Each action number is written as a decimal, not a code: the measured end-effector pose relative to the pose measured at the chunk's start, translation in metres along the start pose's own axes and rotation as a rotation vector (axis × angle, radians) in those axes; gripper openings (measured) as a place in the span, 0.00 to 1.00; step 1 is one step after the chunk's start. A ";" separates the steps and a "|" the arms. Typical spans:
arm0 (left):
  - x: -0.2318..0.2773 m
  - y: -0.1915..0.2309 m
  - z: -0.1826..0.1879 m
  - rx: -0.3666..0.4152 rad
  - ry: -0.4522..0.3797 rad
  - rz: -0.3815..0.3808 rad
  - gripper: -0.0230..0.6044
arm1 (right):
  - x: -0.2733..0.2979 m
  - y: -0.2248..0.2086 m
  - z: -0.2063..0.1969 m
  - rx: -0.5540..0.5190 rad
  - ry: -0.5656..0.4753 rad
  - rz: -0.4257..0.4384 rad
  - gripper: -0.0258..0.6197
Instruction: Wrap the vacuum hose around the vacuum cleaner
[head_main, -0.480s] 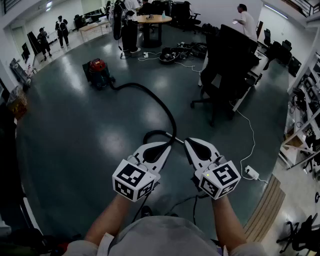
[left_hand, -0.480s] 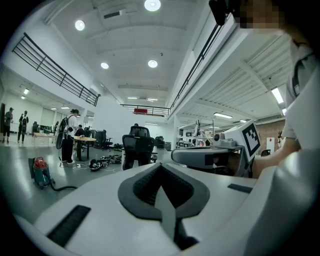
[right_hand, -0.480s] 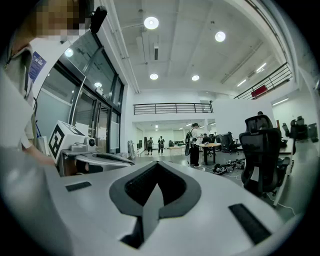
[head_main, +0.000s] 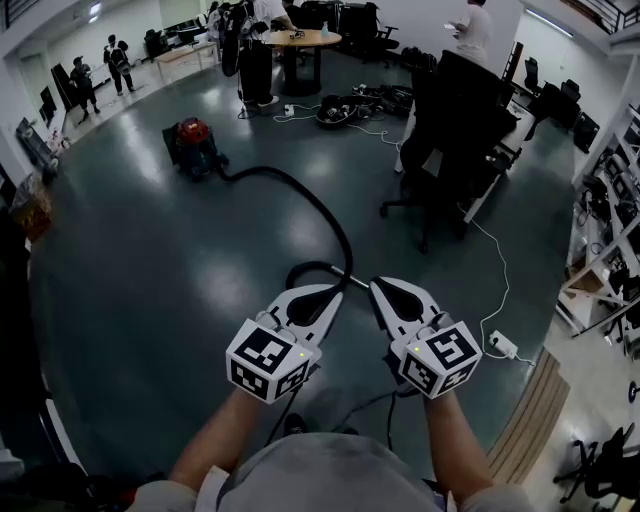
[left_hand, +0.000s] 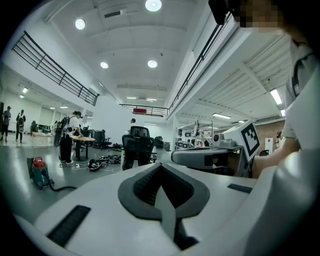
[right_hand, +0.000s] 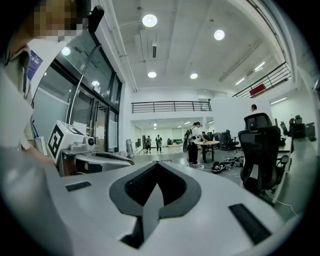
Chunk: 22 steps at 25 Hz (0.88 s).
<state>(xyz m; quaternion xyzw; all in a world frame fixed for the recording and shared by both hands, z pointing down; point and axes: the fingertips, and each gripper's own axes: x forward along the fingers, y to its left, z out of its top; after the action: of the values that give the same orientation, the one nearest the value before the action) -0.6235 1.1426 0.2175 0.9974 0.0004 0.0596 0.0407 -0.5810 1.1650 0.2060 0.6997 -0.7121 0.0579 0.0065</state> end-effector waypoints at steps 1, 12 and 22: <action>-0.002 0.003 0.000 0.001 0.000 -0.003 0.05 | 0.002 0.001 0.000 0.000 0.002 -0.004 0.05; -0.032 0.038 -0.007 0.006 0.000 -0.055 0.05 | 0.030 0.022 -0.008 -0.004 0.014 -0.101 0.05; -0.044 0.071 -0.016 -0.014 0.010 -0.088 0.05 | 0.058 0.026 -0.009 -0.014 0.037 -0.161 0.05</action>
<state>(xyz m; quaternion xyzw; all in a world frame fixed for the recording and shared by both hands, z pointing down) -0.6690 1.0731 0.2334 0.9958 0.0439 0.0630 0.0502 -0.6089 1.1085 0.2186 0.7534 -0.6537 0.0649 0.0290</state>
